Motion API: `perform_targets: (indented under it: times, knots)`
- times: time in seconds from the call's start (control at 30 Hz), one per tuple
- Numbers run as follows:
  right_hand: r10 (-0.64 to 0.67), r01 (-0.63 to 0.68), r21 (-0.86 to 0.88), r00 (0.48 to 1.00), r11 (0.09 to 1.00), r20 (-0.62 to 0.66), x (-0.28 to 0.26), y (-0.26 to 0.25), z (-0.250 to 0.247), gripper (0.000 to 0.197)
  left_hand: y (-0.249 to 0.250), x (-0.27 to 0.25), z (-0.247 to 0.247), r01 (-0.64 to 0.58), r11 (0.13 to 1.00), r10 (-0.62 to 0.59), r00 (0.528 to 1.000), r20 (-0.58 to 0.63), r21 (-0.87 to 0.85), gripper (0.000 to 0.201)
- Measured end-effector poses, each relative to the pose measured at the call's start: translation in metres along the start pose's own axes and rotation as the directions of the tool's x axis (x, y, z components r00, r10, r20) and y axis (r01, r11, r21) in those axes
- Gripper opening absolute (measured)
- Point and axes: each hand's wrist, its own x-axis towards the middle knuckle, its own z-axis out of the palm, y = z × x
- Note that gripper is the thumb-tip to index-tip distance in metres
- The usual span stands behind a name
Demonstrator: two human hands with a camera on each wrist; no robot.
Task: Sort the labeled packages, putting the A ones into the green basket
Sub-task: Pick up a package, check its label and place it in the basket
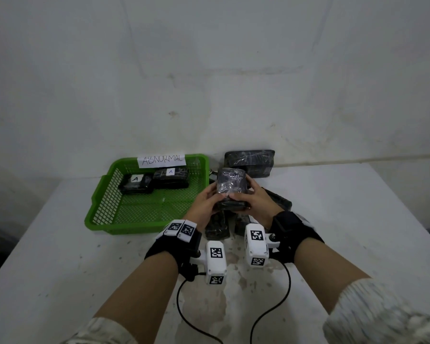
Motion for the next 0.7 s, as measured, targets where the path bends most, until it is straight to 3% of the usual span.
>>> perform_targets:
  times: [0.17,0.3,0.37,0.5,0.63,0.7]
  knots:
    - [0.038,-0.041,0.028,0.993,0.999,0.114,-0.0021,0.0009,-0.0013,0.084,0.0006,-0.0011,-0.0012,-0.043,0.995,0.036,0.997,-0.074,-0.092,0.045]
    - [0.010,-0.007,-0.028,0.995,1.000,0.096,-0.0025,-0.0016,0.0035,0.050,0.0026,-0.0004,-0.0017,-0.037,0.998,0.033,0.997,-0.073,-0.056,0.028]
    - [-0.022,0.027,-0.080,0.998,0.996,0.064,-0.0026,-0.0025,0.0035,0.034,0.0045,0.0013,-0.0025,0.002,1.000,-0.004,0.998,-0.070,-0.025,0.033]
    - [-0.123,0.129,-0.248,0.992,0.960,0.042,-0.0054,-0.0035,0.0011,0.026,0.0072,0.0045,-0.0040,0.082,0.996,-0.077,0.992,-0.095,0.047,0.041]
    - [-0.242,0.246,-0.325,0.969,0.913,0.053,-0.0043,-0.0001,0.0001,0.039,0.0062,0.0078,-0.0008,0.111,0.992,-0.106,0.989,-0.100,0.051,0.027]
    - [-0.296,0.300,-0.390,0.952,0.871,0.073,-0.0039,0.0005,0.0013,0.045,0.0055,0.0080,0.0037,0.129,0.987,-0.119,0.986,-0.114,0.092,0.034]
